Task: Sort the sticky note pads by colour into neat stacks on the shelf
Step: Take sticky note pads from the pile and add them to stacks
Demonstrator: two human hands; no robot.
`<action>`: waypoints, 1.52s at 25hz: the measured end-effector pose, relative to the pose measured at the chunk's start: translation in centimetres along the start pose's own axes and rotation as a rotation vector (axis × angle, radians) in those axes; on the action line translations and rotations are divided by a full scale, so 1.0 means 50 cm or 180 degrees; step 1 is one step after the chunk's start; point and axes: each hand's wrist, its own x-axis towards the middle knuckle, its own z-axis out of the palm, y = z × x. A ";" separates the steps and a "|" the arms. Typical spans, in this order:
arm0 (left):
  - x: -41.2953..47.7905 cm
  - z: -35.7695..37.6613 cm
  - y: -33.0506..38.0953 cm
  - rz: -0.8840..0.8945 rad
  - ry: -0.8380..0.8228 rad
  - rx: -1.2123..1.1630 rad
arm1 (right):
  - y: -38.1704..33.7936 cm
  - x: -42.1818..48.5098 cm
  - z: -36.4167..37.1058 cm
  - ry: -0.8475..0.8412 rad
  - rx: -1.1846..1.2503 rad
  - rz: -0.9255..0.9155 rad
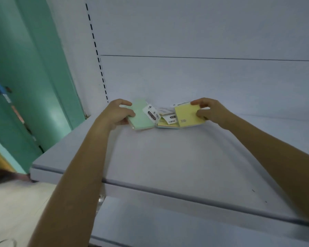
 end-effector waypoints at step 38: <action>-0.259 1.115 0.232 0.1180 -0.1201 -0.0186 | 0.461 -0.525 -0.788 0.1927 0.0234 0.0576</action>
